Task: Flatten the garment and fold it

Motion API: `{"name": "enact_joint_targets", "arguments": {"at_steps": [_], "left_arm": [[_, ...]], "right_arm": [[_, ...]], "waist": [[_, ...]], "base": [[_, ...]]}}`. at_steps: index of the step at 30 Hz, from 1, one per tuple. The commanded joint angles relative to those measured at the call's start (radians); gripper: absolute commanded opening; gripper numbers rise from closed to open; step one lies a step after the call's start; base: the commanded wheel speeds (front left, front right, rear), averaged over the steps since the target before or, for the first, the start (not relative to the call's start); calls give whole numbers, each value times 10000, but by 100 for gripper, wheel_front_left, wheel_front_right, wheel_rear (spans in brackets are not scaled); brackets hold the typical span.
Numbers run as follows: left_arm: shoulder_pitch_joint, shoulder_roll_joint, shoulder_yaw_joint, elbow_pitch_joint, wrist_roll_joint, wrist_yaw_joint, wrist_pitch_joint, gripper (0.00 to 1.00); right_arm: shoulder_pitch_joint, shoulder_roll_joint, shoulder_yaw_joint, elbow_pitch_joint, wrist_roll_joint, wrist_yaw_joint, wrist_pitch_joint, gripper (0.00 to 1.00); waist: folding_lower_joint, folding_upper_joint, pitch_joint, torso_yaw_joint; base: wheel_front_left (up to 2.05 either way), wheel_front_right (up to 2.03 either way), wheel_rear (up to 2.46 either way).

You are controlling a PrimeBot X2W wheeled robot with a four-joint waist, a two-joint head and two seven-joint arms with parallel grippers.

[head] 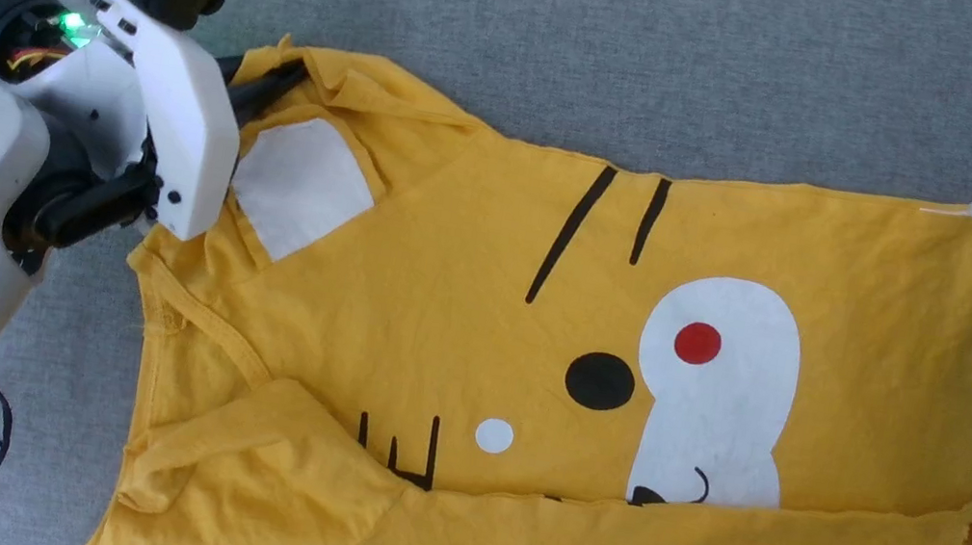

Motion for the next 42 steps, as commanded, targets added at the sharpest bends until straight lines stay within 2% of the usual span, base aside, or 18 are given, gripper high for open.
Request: {"name": "enact_joint_targets", "arguments": {"at_steps": [1, 2, 3, 8, 14, 22, 31, 42], "left_arm": [[79, -56, -201, 185, -25, 7, 51, 0], [58, -50, -227, 210, -47, 7, 36, 0], [38, -46, -239, 238, -67, 7, -5, 0], [36, -10, -241, 298, -91, 7, -519, 0], [345, 65, 149, 246, -73, 58, -1762, 0], [1667, 457, 597, -754, -268, 378, -3123, 0], [3847, 958, 766, -2756, -409, 1351, -4064, 0], [7136, 1407, 1011, -4367, -932, 2813, -5397, 0]], "right_arm": [[-57, 20, 21, 142, 130, -4, 279, 47], [-72, 20, 12, 121, 173, -4, 426, 30], [-85, 20, 17, 66, 160, -4, 518, 0], [-106, 20, 7, -237, 177, -4, 412, 0], [130, 16, 4, -525, 48, -4, -160, 0], [1156, 4, 58, -763, 449, -4, -961, 0], [2715, 13, -40, -855, 1062, -4, -1777, 0], [4465, 18, -372, -730, 2260, -4, -2417, 0]], "waist": [[1, -1, 45, 48], [1, -1, 41, 50], [1, -1, 23, 49], [1, -1, -219, -7], [1, -1, -762, -44], [1, -1, -1871, 14], [1, -1, -2998, 186], [1, -1, -3526, 271]], "base": [[0, 0, 0], [0, 0, 0], [0, 0, 0], [0, 0, 0], [0, 0, 0], [0, 0, 0], [0, 0, 0], [0, 0, 0]]}}
